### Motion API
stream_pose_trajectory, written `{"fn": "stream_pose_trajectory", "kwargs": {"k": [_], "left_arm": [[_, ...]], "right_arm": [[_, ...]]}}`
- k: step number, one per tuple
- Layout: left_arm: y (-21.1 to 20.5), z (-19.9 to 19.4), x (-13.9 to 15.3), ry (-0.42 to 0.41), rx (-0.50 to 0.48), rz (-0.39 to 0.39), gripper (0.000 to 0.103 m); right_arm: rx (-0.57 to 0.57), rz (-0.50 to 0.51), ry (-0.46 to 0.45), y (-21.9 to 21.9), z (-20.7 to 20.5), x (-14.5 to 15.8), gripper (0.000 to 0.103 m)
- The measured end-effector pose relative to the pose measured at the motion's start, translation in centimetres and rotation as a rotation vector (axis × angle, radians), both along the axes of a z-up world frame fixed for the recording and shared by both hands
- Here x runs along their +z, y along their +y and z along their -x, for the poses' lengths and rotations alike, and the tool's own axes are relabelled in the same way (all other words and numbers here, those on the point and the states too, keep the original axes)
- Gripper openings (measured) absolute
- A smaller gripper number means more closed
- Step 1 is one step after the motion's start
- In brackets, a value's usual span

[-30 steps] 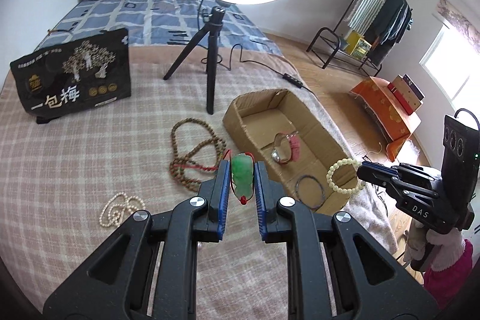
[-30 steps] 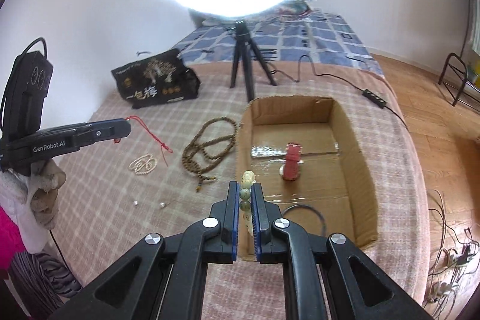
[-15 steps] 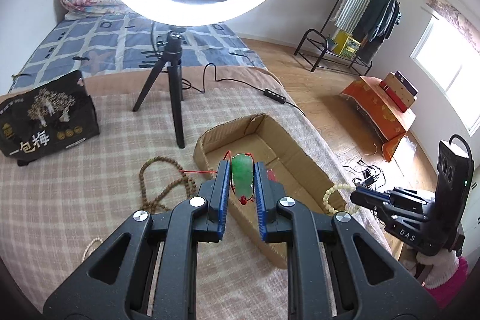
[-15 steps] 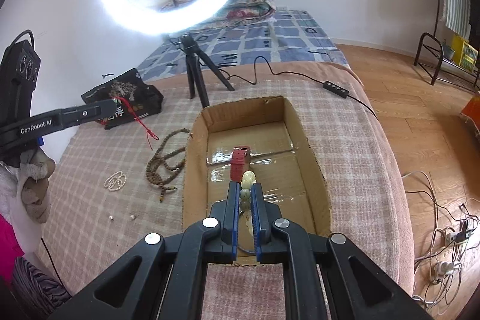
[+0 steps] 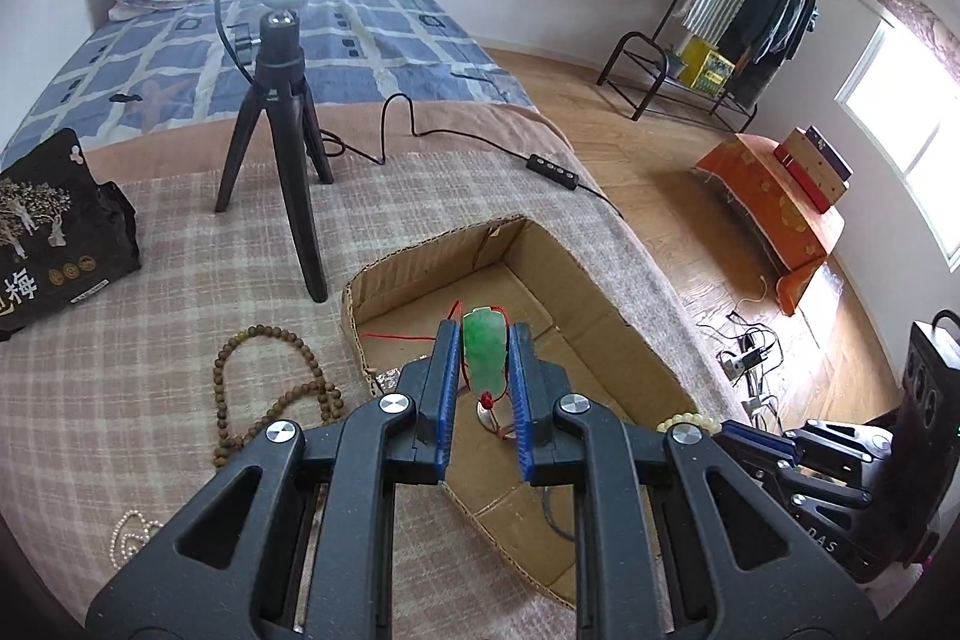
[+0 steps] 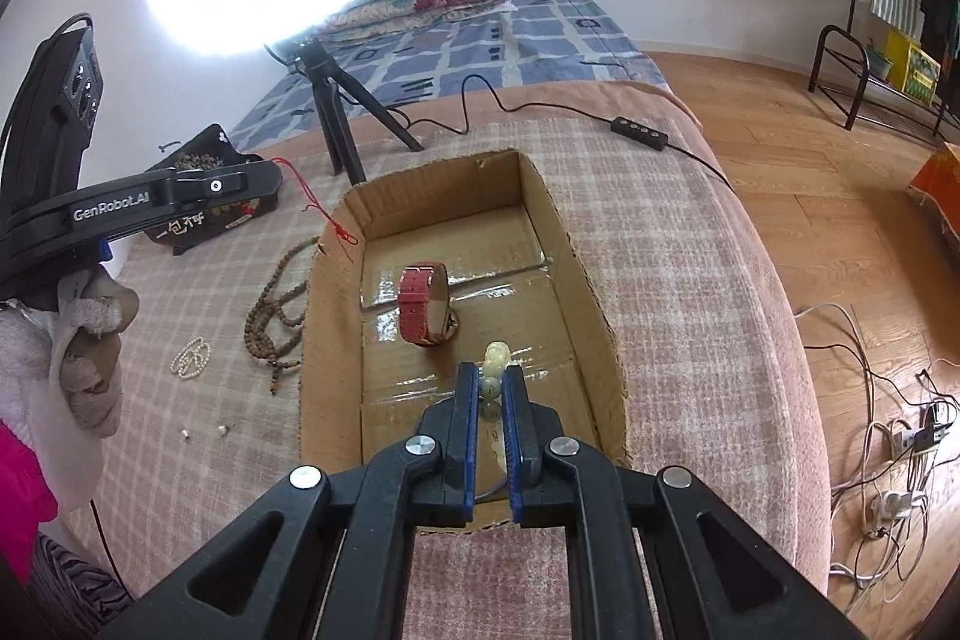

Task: Organize jewelry
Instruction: 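Carry the pendant and bracelet into the cardboard box and open both tools, then withdraw both open tools from the box toward the remaining jewelry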

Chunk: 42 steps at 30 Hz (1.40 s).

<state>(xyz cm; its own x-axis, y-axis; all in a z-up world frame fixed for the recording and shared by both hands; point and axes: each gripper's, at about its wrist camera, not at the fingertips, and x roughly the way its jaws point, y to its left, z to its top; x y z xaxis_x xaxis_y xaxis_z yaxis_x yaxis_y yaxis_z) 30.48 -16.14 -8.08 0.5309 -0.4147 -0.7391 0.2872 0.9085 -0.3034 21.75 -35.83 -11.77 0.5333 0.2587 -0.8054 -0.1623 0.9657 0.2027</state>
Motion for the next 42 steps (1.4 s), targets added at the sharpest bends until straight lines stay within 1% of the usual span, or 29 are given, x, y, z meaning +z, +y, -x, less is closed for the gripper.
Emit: {"fn": "stream_pose_trajectory", "kwargs": {"k": [7,13,14,15,16,17,18,19,21,23,25,27,28,31,33,39,42], "left_arm": [[-0.5,-0.9,-1.4,0.037,0.008,0.001,0.015],[-0.7,-0.9,-1.5,0.041,0.007,-0.013,0.015],[-0.8,-0.9,-1.5,0.039,0.005,-0.017,0.015],[-0.8,-0.8,-1.4,0.037,0.002,-0.019,0.015],[-0.9,-0.9,-1.4,0.034,0.000,-0.021,0.018],[-1.0,-0.8,-1.3,0.033,-0.001,-0.023,0.024],[-1.0,-0.8,-1.3,0.032,-0.003,-0.021,0.040],[-1.0,-0.8,-1.2,0.030,-0.002,-0.018,0.047],[-1.0,-0.7,-1.0,0.028,0.000,-0.017,0.047],[-0.9,-0.7,-1.0,0.028,0.000,-0.016,0.047],[-1.0,-0.7,-1.0,0.027,0.001,-0.018,0.047],[-0.9,-0.7,-0.8,0.025,0.002,-0.020,0.047],[-0.7,-0.6,-0.7,0.023,0.003,-0.021,0.047],[-0.3,-0.3,-0.4,0.013,0.007,-0.028,0.047],[-0.1,-0.1,-0.2,0.008,0.005,-0.026,0.047],[1.5,0.9,0.7,-0.015,0.016,-0.028,0.047],[2.7,1.6,1.1,-0.031,0.025,-0.037,0.047]], "right_arm": [[-0.007,-0.009,0.021,-0.4,-0.3,-0.8,0.006],[-0.002,-0.014,0.018,-0.1,-0.3,-0.7,0.007],[-0.002,-0.014,0.016,-0.1,-0.3,-0.7,0.012],[0.000,-0.017,0.012,0.0,-0.3,-0.6,0.021],[0.005,-0.022,0.010,0.0,-0.3,-0.6,0.025],[0.008,-0.023,0.008,0.1,-0.3,-0.6,0.030],[0.006,-0.015,0.006,0.2,-0.2,-0.5,0.032],[0.004,-0.003,0.007,0.4,-0.2,-0.6,0.035],[0.000,0.009,0.001,0.6,-0.1,-0.5,0.061],[-0.005,0.020,-0.011,0.6,-0.1,-0.4,0.070],[-0.007,0.024,-0.017,0.6,-0.1,-0.2,0.073],[-0.013,0.026,-0.021,0.6,-0.1,-0.1,0.082],[-0.014,0.027,-0.025,0.7,-0.1,0.0,0.084],[-0.014,0.039,-0.027,1.0,-0.1,0.1,0.086],[-0.017,0.049,-0.031,1.1,-0.1,0.2,0.091],[-0.025,0.049,-0.046,1.3,0.1,0.5,0.097],[-0.025,0.044,-0.053,1.5,0.2,0.8,0.098]]}}
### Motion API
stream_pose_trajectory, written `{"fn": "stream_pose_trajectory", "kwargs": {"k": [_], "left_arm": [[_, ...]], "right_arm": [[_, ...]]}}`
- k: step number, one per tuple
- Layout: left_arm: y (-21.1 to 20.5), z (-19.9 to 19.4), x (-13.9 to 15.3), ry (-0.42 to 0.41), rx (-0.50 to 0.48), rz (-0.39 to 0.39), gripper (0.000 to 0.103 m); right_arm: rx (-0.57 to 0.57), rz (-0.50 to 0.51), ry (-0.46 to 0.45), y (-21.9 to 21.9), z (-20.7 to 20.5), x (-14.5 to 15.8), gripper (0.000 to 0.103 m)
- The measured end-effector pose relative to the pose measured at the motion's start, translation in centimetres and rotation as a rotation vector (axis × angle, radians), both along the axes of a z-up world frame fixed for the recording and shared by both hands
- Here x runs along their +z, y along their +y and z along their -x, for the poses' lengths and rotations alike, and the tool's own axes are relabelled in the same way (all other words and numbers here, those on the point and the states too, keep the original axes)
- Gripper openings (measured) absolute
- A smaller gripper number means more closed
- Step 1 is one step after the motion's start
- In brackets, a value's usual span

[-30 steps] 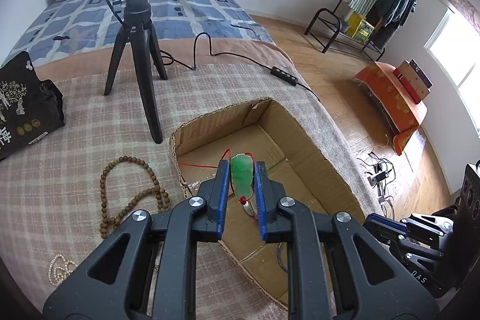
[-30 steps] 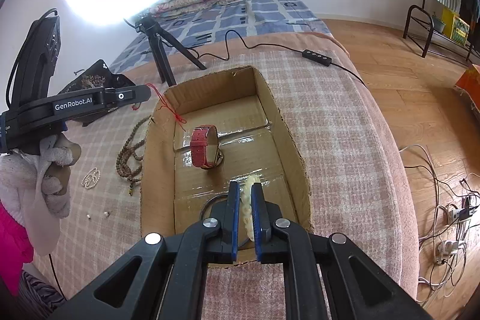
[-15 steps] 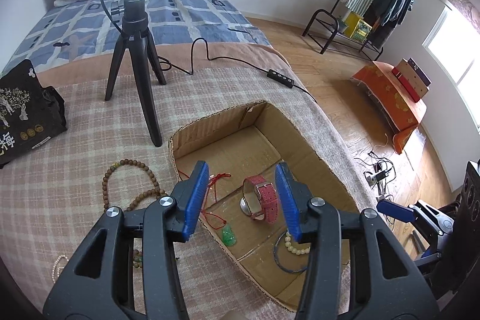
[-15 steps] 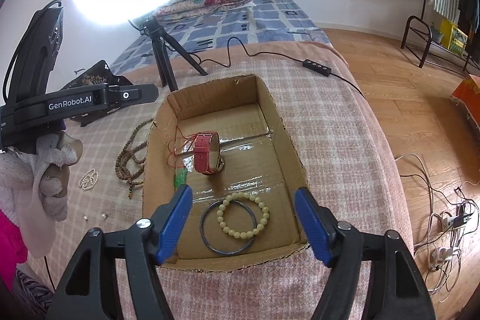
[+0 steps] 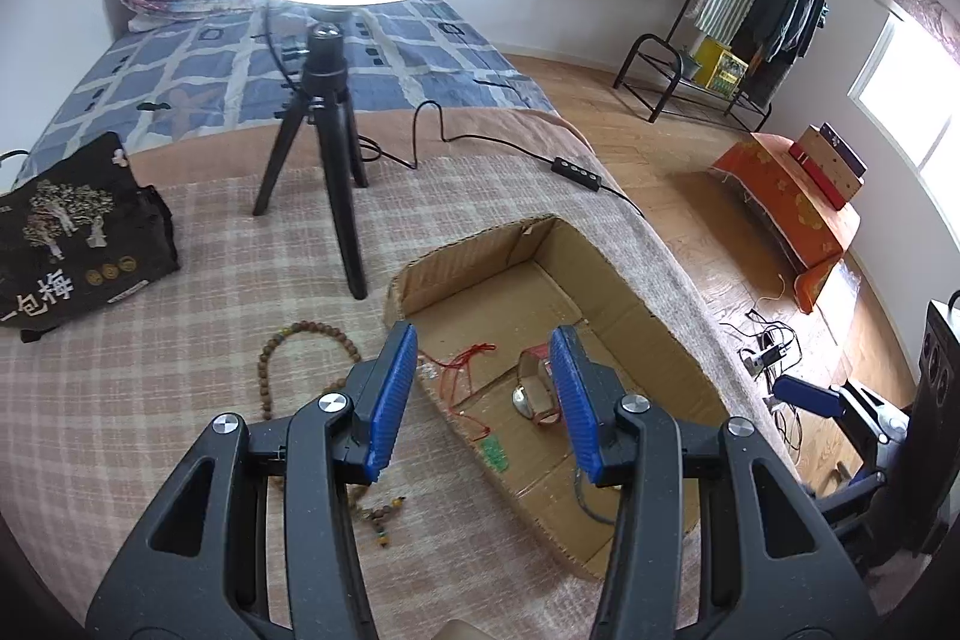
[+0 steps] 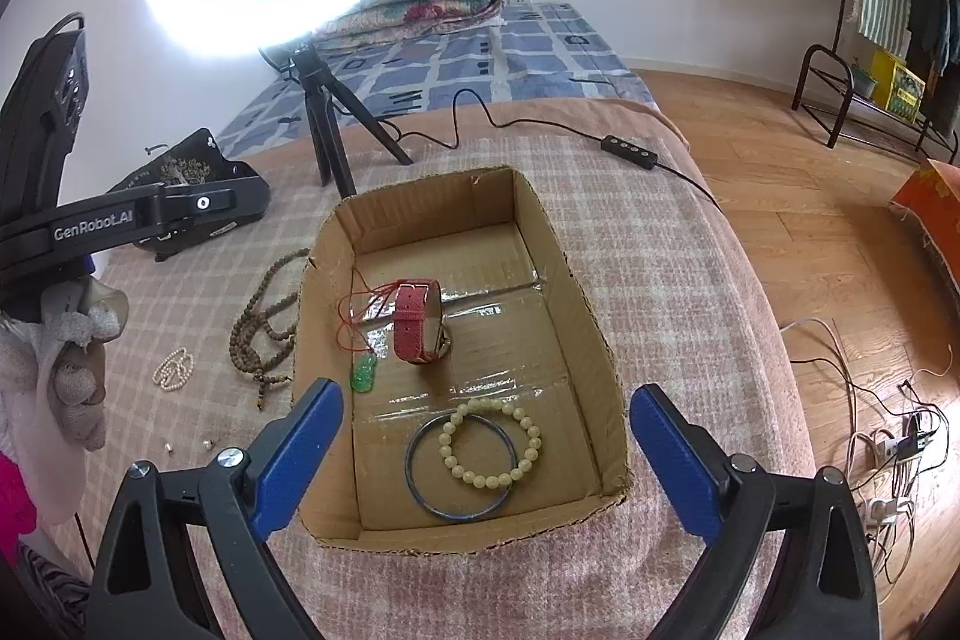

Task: Organize jewelry
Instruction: 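Withdraw both open tools from the box toward the remaining jewelry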

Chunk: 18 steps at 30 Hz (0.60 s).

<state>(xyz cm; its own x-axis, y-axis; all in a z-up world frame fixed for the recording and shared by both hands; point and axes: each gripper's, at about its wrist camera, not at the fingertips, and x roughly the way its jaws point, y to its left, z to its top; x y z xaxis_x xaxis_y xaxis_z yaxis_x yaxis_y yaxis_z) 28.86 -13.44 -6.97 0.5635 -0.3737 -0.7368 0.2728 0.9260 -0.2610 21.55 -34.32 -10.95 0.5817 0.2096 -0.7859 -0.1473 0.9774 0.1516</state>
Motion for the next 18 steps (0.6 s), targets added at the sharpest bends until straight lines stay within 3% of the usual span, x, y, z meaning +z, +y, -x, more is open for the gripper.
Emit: {"fn": "stream_pose_trajectory", "kwargs": {"k": [9,18], "left_arm": [[6.7,3.6,0.1,0.005,0.036,-0.084,0.047],[14.6,7.2,0.5,0.011,0.102,-0.094,0.047]], "right_arm": [[0.039,-0.034,-0.025,1.7,0.6,1.0,0.098],[0.130,-0.073,-0.021,5.4,1.2,1.7,0.095]]}}
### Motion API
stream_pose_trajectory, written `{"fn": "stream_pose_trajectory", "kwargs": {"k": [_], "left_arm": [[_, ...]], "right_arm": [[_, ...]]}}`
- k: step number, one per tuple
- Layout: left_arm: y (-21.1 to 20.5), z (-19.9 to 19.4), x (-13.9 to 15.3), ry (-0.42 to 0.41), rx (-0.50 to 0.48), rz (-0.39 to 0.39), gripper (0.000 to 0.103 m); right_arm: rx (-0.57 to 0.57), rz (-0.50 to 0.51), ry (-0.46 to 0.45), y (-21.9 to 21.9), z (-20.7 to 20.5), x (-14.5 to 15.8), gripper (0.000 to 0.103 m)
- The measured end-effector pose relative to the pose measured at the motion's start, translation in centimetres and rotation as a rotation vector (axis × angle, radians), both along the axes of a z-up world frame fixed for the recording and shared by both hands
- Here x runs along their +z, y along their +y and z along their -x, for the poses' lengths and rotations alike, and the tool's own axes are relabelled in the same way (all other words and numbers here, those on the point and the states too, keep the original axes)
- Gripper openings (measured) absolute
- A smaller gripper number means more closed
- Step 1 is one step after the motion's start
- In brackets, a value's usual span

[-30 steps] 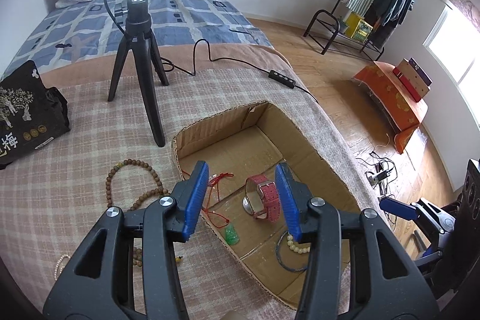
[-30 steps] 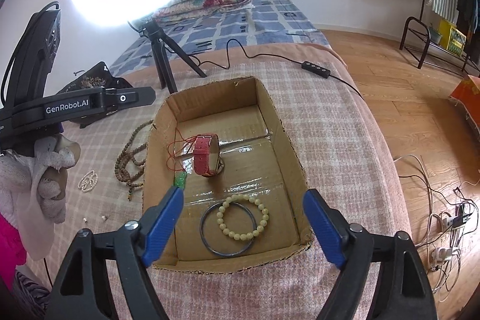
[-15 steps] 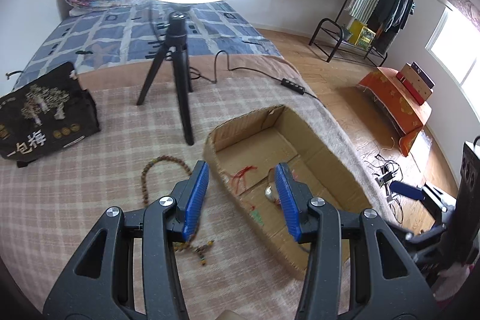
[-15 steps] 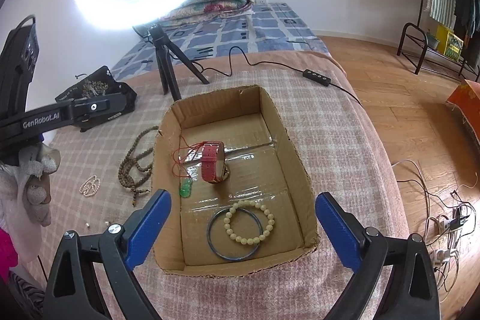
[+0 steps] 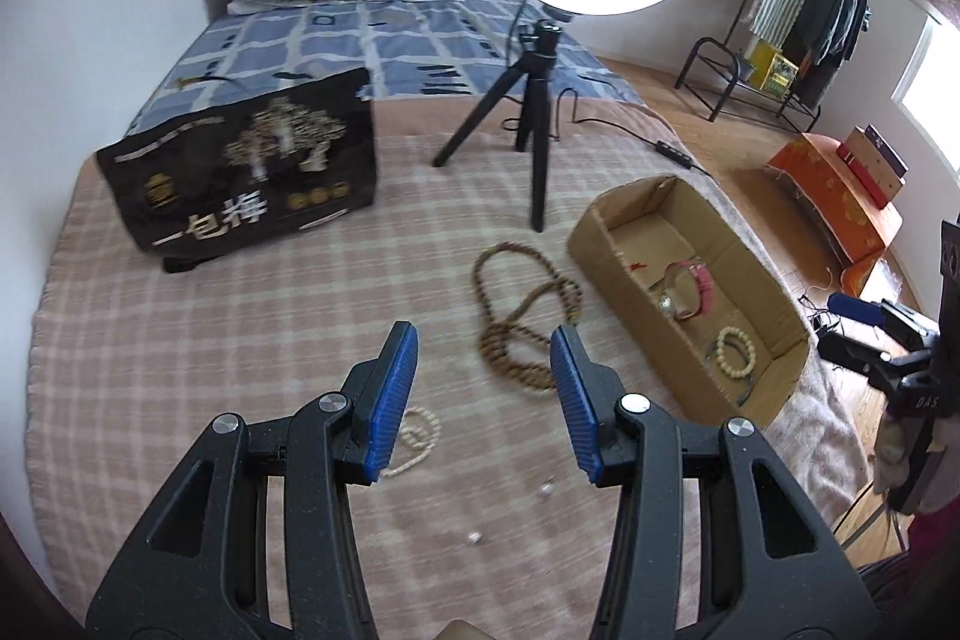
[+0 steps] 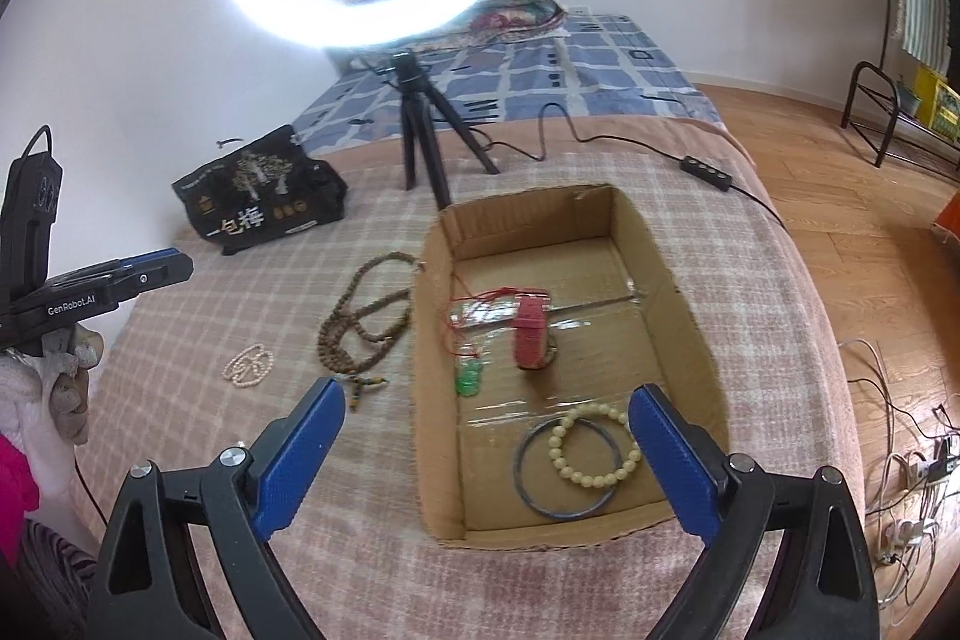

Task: Organize jewelry
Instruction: 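Withdraw both open tools from the box toward the remaining jewelry, then grasp the pearl necklace with the left tool while the right tool grasps the brown prayer beads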

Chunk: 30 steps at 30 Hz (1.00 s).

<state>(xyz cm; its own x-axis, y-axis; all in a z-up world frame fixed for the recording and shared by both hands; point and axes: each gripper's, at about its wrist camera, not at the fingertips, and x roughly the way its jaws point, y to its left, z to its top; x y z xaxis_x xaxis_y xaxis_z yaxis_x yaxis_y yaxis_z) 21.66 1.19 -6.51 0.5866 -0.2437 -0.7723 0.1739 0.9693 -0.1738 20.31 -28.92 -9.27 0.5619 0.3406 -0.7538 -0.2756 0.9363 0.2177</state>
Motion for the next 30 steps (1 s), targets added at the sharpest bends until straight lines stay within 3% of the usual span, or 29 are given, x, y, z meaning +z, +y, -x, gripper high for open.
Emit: {"fn": "stream_pose_trajectory", "kwargs": {"k": [5,17,21,30], "left_arm": [[2.8,1.7,-0.9,0.027,-0.001,-0.027,0.047],[5.0,3.0,-4.7,0.118,-0.004,0.037,0.047],[5.1,2.9,-5.8,0.149,-0.011,0.057,0.047],[6.0,2.6,-7.0,0.180,-0.013,0.094,0.047]], "right_arm": [[0.067,-0.007,-0.002,2.7,0.5,0.5,0.093],[0.189,0.039,0.054,9.1,-1.0,-1.3,0.093],[0.234,0.029,0.078,11.0,-2.7,-1.9,0.087],[0.345,-0.022,0.225,16.0,-7.8,-4.1,0.077]]}}
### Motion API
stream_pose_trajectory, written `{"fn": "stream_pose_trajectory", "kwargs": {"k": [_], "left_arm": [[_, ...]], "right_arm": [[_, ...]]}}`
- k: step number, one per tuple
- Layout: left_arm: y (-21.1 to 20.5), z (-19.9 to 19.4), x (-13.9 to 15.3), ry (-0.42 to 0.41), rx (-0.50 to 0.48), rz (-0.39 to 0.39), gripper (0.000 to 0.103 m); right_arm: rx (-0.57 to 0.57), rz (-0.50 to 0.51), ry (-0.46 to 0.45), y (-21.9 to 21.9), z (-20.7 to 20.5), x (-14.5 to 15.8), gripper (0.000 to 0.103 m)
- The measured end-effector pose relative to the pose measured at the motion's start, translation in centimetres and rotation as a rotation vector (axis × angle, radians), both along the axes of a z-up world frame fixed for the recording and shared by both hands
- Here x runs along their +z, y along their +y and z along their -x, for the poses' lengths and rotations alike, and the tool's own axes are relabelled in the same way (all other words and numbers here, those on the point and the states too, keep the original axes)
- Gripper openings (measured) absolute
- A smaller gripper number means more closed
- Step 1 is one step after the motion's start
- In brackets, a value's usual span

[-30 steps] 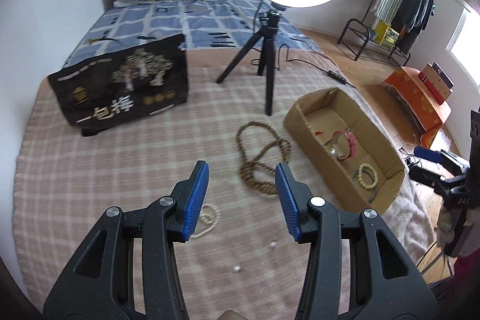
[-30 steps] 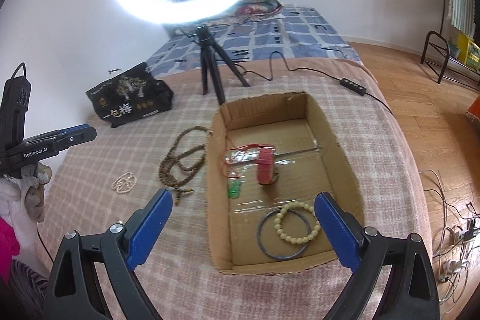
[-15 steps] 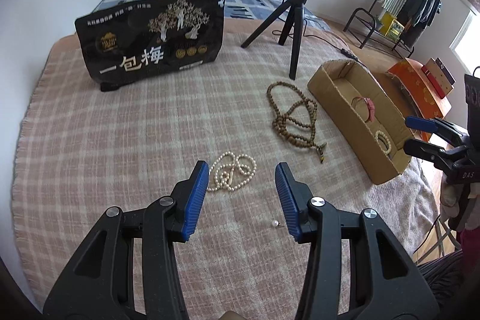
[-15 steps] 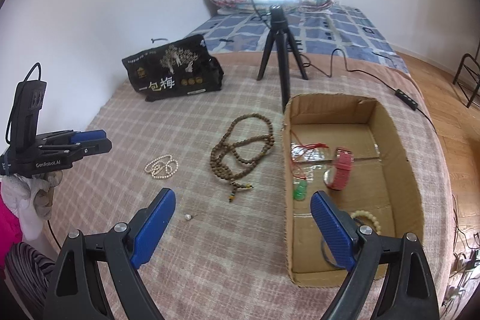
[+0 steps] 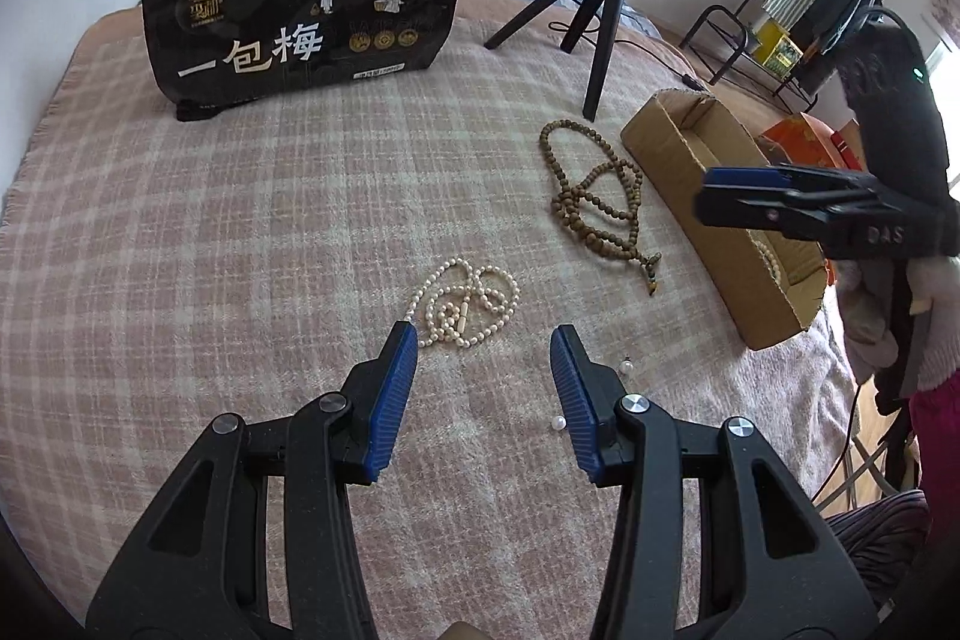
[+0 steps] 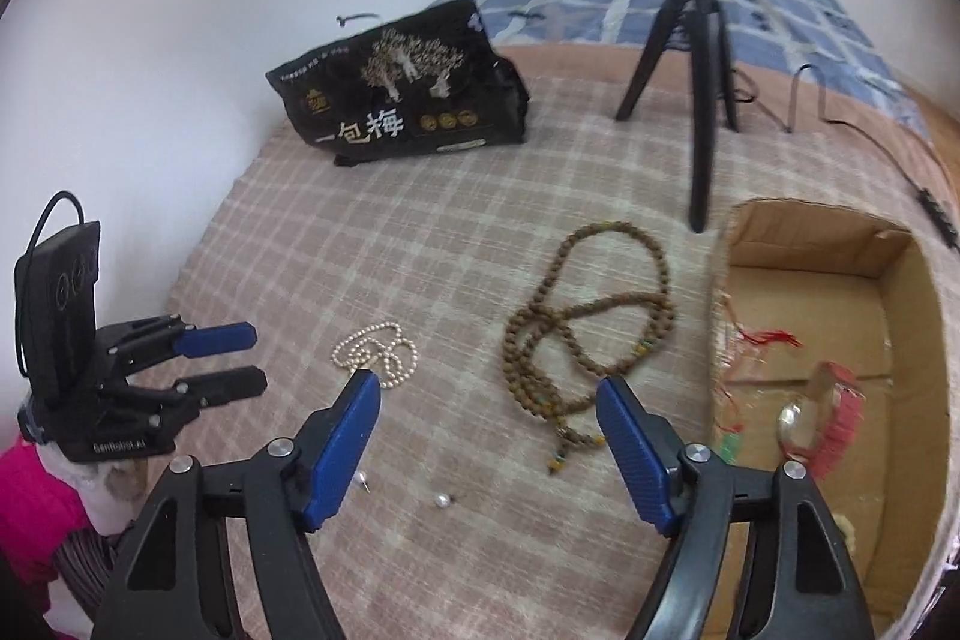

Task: Organize jewelry
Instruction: 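Grasp the pearl necklace with the left tool while the right tool grasps the brown prayer beads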

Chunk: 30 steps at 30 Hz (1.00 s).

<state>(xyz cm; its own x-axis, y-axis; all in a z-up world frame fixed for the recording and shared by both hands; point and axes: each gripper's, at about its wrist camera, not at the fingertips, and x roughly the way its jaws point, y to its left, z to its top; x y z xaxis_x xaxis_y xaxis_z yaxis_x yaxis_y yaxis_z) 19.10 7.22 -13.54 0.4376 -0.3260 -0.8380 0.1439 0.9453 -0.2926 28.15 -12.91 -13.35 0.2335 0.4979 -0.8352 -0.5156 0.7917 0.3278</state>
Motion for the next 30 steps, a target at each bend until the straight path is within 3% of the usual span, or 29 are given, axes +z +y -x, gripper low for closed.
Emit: {"fn": "stream_pose_trajectory", "kwargs": {"k": [6,15,24,27,30], "left_arm": [[-0.2,-0.5,-0.8,0.011,-0.012,-0.004,0.047],[-0.7,-1.2,-2.1,0.014,-0.045,-0.026,0.047],[-3.3,-2.4,-4.1,0.020,-0.105,-0.141,0.047],[-3.6,-2.7,-5.0,0.037,-0.111,-0.178,0.056],[-4.2,-2.6,-5.6,0.017,-0.134,-0.252,0.059]], "right_arm": [[0.016,0.044,0.075,2.2,-2.5,-2.7,0.077],[-0.002,0.146,0.082,3.9,-4.7,-5.9,0.077],[0.002,0.182,0.097,4.3,-5.4,-7.6,0.079],[0.004,0.188,0.099,4.5,-5.5,-7.9,0.080],[0.007,0.198,0.103,5.0,-5.6,-8.3,0.080]]}}
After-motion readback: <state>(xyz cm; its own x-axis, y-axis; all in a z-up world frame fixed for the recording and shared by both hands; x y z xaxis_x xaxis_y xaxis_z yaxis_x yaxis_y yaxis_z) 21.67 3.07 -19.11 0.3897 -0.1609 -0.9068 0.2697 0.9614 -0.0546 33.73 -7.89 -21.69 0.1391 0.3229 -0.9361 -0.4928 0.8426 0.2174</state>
